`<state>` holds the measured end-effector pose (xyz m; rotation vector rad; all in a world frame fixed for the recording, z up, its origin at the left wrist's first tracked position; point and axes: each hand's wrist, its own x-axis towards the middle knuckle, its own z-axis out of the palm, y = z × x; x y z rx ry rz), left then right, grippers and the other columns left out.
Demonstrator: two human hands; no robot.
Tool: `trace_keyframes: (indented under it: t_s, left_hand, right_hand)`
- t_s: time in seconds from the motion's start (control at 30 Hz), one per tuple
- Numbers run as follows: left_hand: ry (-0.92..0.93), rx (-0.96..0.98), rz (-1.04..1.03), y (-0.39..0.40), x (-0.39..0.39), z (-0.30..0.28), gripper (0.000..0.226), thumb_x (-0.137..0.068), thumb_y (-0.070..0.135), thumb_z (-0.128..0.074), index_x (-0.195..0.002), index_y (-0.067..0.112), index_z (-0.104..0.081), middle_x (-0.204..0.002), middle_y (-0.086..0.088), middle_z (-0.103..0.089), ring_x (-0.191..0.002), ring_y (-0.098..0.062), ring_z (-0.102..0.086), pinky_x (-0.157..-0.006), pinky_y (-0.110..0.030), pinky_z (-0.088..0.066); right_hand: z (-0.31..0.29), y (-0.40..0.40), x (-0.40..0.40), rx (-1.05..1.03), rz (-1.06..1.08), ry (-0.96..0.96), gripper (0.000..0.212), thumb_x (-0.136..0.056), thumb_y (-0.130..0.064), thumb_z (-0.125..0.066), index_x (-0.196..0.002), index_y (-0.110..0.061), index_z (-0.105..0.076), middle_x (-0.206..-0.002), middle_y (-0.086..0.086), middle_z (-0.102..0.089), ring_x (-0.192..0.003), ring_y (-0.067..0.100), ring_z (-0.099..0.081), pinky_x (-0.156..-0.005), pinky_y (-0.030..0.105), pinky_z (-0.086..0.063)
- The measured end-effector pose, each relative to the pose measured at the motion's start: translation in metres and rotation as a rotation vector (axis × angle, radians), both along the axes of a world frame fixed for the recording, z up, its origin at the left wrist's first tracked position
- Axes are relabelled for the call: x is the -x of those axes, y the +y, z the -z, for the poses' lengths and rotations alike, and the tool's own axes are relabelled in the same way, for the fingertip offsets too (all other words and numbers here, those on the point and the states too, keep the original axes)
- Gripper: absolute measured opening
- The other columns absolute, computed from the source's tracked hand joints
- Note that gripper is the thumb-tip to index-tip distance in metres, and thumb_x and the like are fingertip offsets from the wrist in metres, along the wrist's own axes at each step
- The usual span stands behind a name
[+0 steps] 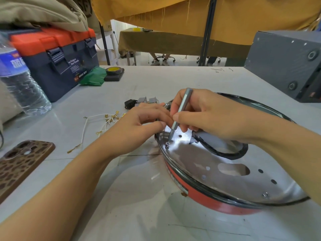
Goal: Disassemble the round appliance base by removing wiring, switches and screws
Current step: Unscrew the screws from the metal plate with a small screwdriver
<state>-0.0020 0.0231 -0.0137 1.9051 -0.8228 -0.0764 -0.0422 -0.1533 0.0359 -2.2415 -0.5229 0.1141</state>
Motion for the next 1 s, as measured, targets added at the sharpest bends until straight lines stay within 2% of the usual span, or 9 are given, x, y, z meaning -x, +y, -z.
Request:
trace_keyframes:
  t_s: [0.1, 0.2, 0.37, 0.43, 0.63, 0.73, 0.83, 0.9, 1.0]
  left_hand:
    - [0.001, 0.008, -0.009, 0.0, 0.0, 0.0, 0.025, -0.078, 0.013, -0.051, -0.087, 0.009, -0.074, -0.1, 0.009, -0.065, -0.099, 0.0, -0.058, -0.082, -0.007, -0.043]
    - [0.002, -0.014, -0.004, 0.001, 0.002, -0.001, 0.027, -0.079, 0.015, -0.051, -0.09, 0.008, -0.074, -0.1, 0.012, -0.065, -0.099, 0.001, -0.058, -0.083, -0.008, -0.043]
    - [-0.005, -0.133, -0.052, 0.004, 0.003, -0.003, 0.028, -0.075, 0.023, -0.055, -0.087, 0.009, -0.075, -0.093, 0.021, -0.063, -0.104, -0.007, -0.054, -0.102, -0.043, -0.041]
    - [0.009, -0.16, -0.035, 0.005, 0.004, -0.006, 0.024, -0.075, 0.024, -0.056, -0.082, 0.013, -0.076, -0.093, 0.024, -0.062, -0.107, -0.005, -0.052, -0.104, -0.047, -0.037]
    - [-0.04, -0.41, 0.036, 0.006, -0.002, -0.021, 0.02, -0.074, 0.032, -0.055, -0.08, 0.029, -0.074, -0.114, 0.02, -0.058, -0.118, -0.003, -0.038, -0.104, -0.032, -0.031]
    - [-0.037, -0.552, 0.078, 0.005, -0.004, -0.033, 0.016, -0.084, 0.028, -0.059, -0.085, 0.035, -0.074, -0.113, 0.028, -0.056, -0.116, 0.005, -0.03, -0.097, -0.023, -0.026]
    - [-0.06, -0.649, 0.104, 0.002, -0.006, -0.043, 0.025, -0.082, 0.018, -0.059, -0.076, 0.04, -0.07, -0.11, 0.027, -0.057, -0.113, 0.003, -0.028, -0.092, -0.016, -0.028]
    - [-0.081, -0.704, 0.121, -0.001, -0.006, -0.048, 0.026, -0.082, 0.018, -0.06, -0.072, 0.041, -0.068, -0.102, 0.026, -0.056, -0.109, 0.001, -0.03, -0.09, -0.014, -0.029]
    - [-0.096, -0.722, 0.137, -0.002, -0.007, -0.052, 0.018, -0.082, 0.017, -0.062, -0.082, 0.032, -0.073, -0.101, 0.024, -0.057, -0.103, 0.014, -0.03, -0.082, 0.001, -0.027]
  right_hand:
    - [0.001, 0.0, 0.0, -0.024, -0.013, 0.045, 0.012, -0.091, -0.01, -0.052, -0.082, -0.016, -0.057, -0.051, -0.005, -0.056, -0.049, 0.007, -0.044, -0.05, 0.017, -0.038]
    - [0.001, 0.001, 0.001, -0.056, -0.041, 0.085, 0.013, -0.092, -0.008, -0.05, -0.082, -0.015, -0.055, -0.047, -0.003, -0.054, -0.046, 0.007, -0.043, -0.049, 0.018, -0.039]
    - [0.003, 0.003, 0.0, -0.079, -0.008, 0.032, 0.027, -0.095, -0.03, -0.054, -0.08, -0.008, -0.058, -0.048, -0.003, -0.055, -0.047, 0.011, -0.043, -0.049, 0.017, -0.039]
    - [0.003, 0.003, -0.001, -0.064, 0.011, 0.012, 0.03, -0.095, -0.031, -0.053, -0.082, -0.005, -0.059, -0.046, -0.003, -0.055, -0.046, 0.011, -0.043, -0.047, 0.016, -0.038]
    - [0.004, 0.001, 0.0, -0.042, -0.008, 0.062, 0.024, -0.099, -0.022, -0.047, -0.082, -0.007, -0.056, -0.046, 0.0, -0.059, -0.039, 0.006, -0.045, -0.046, 0.016, -0.042]
    - [0.004, 0.001, -0.001, -0.029, -0.001, 0.051, 0.02, -0.096, -0.016, -0.047, -0.083, -0.003, -0.056, -0.049, 0.002, -0.061, -0.043, 0.008, -0.048, -0.051, 0.023, -0.044]
    - [0.004, 0.0, -0.002, -0.044, 0.005, 0.049, 0.013, -0.09, -0.012, -0.05, -0.085, -0.002, -0.057, -0.051, 0.002, -0.06, -0.049, 0.013, -0.049, -0.056, 0.031, -0.043]
    - [0.004, -0.001, -0.002, -0.047, 0.001, 0.047, 0.011, -0.086, -0.011, -0.051, -0.083, -0.003, -0.057, -0.05, 0.002, -0.059, -0.05, 0.014, -0.049, -0.056, 0.033, -0.042]
    - [0.004, -0.001, -0.002, -0.06, -0.013, 0.064, 0.009, -0.084, -0.009, -0.05, -0.079, -0.006, -0.057, -0.047, 0.001, -0.056, -0.046, 0.013, -0.044, -0.052, 0.029, -0.039]
